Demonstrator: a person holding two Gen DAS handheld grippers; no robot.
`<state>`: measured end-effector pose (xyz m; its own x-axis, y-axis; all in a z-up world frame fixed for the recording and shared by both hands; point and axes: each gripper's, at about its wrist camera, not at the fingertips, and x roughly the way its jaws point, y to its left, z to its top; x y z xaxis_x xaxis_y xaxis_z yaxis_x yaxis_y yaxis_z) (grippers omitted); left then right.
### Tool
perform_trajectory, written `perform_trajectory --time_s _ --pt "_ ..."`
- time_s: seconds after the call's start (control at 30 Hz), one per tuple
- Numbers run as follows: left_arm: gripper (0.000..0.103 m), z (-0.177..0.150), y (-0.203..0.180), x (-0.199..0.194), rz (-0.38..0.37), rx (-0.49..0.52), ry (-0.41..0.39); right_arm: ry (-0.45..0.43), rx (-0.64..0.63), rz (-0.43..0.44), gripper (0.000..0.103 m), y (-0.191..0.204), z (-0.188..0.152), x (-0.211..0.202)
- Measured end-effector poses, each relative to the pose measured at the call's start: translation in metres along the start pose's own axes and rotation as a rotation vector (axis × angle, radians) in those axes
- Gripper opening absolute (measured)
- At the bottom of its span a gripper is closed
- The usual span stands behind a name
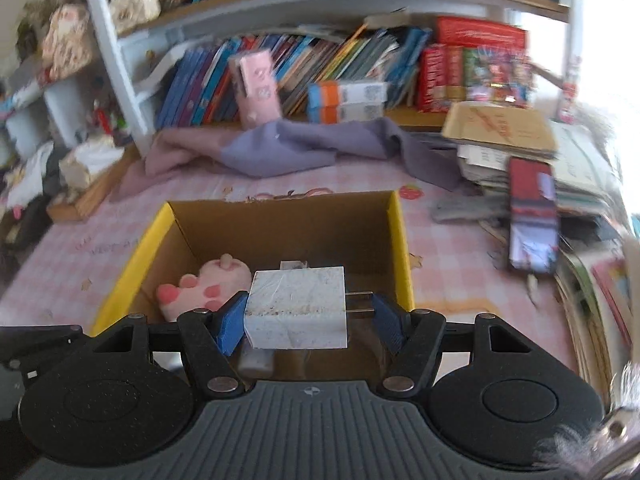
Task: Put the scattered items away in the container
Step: 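Lower into the box and open the left gripper while the right gripper releases the charger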
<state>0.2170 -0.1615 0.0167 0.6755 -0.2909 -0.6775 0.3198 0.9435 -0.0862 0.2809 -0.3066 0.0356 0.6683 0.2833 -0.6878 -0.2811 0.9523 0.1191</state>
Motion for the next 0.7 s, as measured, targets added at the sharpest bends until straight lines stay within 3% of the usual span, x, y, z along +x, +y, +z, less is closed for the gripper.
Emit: perform_trajectory --time_s 0.3,0.7 --pt "0.024 0.008 -0.008 0.041 0.063 -0.004 0.111 0.102 -0.172 0.094 0.064 -0.002 0.027 0.069" --pt "0.024 0.002 -0.008 0.06 0.069 -0.062 0.153 0.146 -0.273 0.125 0.064 0.004 0.033 0.094"
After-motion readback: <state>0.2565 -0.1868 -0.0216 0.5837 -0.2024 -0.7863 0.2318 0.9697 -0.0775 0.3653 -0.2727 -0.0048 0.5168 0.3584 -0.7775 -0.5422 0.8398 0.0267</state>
